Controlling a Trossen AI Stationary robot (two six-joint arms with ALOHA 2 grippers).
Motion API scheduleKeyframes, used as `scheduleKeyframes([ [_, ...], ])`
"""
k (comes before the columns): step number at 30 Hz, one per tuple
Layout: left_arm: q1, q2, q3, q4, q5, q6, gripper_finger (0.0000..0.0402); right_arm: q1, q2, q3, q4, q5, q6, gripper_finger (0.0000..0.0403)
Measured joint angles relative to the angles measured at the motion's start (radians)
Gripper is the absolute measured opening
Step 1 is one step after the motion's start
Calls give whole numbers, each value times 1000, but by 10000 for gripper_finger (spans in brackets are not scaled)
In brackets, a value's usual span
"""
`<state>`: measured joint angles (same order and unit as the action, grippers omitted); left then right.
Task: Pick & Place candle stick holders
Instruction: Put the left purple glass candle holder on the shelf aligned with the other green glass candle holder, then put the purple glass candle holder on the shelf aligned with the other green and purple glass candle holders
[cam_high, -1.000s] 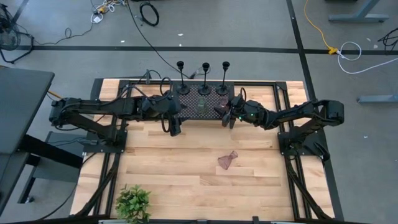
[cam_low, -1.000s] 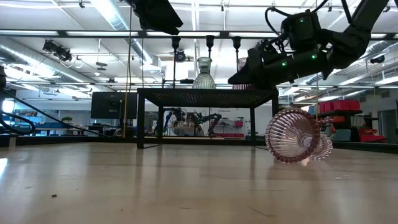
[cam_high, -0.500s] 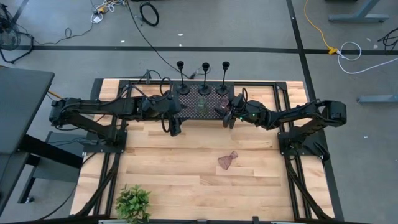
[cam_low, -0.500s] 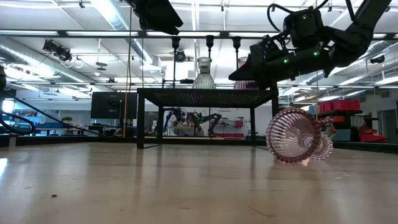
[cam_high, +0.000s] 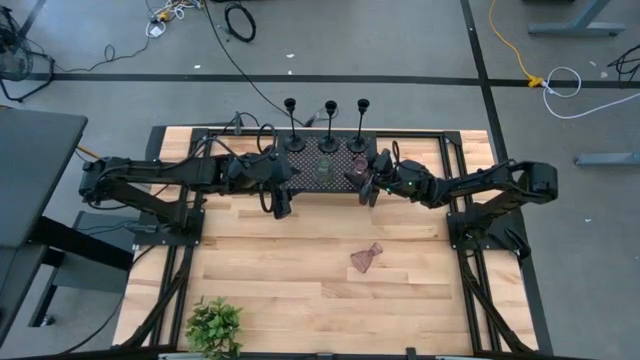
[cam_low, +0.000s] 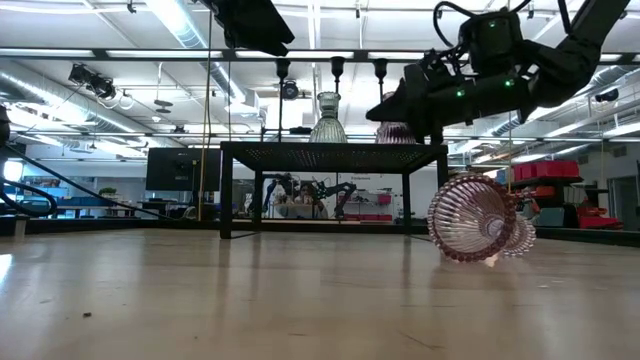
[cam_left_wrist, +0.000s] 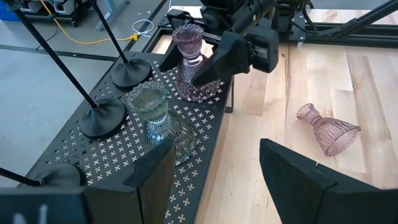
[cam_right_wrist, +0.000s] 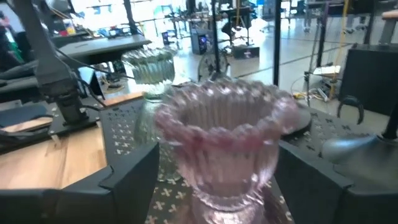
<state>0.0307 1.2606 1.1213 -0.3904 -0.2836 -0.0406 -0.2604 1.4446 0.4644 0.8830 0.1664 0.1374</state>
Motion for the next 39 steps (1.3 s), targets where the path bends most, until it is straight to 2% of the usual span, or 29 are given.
scheduleKeyframes([
  [12,-2,0,0,-2,0,0,233,0,-85,0,-33,-26,-47,344],
  [24,-2,0,0,-4,0,0,233,20,-276,1,-66,-27,-94,343],
  [32,-2,0,0,-6,0,0,233,165,-458,2,-329,-104,-65,324],
  [39,-2,0,0,-8,20,1,233,364,-512,2,-573,-132,77,309],
])
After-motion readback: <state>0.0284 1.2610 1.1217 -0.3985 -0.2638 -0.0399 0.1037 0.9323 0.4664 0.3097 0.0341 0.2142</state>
